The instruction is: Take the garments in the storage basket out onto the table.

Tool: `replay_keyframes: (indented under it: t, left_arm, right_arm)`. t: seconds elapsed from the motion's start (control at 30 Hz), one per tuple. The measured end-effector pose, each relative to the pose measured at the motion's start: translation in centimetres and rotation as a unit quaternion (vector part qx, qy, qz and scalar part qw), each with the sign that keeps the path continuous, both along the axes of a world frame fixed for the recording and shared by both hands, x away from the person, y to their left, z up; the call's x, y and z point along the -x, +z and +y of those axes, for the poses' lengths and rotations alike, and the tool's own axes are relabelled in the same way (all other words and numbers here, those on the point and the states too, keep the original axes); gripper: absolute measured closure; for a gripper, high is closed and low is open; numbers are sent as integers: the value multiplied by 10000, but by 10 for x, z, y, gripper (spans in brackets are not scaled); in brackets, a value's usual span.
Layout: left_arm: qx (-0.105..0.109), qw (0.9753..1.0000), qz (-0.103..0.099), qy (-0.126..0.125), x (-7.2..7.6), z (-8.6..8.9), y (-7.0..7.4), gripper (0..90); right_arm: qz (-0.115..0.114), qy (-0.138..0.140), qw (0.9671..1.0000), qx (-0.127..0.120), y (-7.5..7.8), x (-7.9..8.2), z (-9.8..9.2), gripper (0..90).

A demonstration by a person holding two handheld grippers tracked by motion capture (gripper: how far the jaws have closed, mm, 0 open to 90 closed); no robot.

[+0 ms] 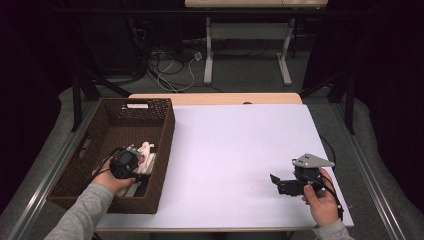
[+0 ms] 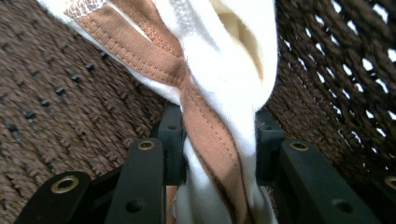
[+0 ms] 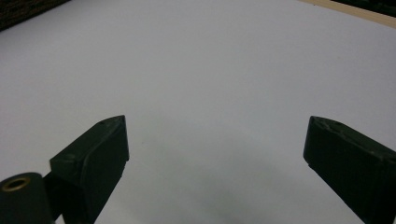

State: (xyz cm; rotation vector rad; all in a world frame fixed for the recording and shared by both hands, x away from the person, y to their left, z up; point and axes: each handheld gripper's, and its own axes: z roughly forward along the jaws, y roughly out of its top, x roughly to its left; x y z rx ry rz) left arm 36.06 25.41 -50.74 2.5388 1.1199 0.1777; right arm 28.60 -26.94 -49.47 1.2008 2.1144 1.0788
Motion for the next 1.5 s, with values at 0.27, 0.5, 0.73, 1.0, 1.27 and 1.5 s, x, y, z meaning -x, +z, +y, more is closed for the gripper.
replay_keyframes:
  t: [0.27,0.5,0.73,1.0,1.27,1.5]
  left_arm:
    - [186,9992,-247,240,-1,9,9,654]
    - [342,9963,-558,549,-1,16,20,656]
    - [506,9929,-767,750,0,23,31,657]
    - [720,9868,-1085,966,3,29,48,657]
    - [842,9812,-1365,1069,8,35,66,659]
    - [1040,9737,-1670,1153,11,39,79,662]
  right_arm:
    - [54,-5,10000,-13,0,0,1,64]
    - [47,-18,10000,-15,0,0,0,65]
    - [54,-12,10000,-7,0,0,0,65]
    - [45,-27,10000,-1,-1,0,1,65]
    - [32,-12,10000,14,-1,0,0,64]
    - [23,24,10000,15,-1,-1,1,65]
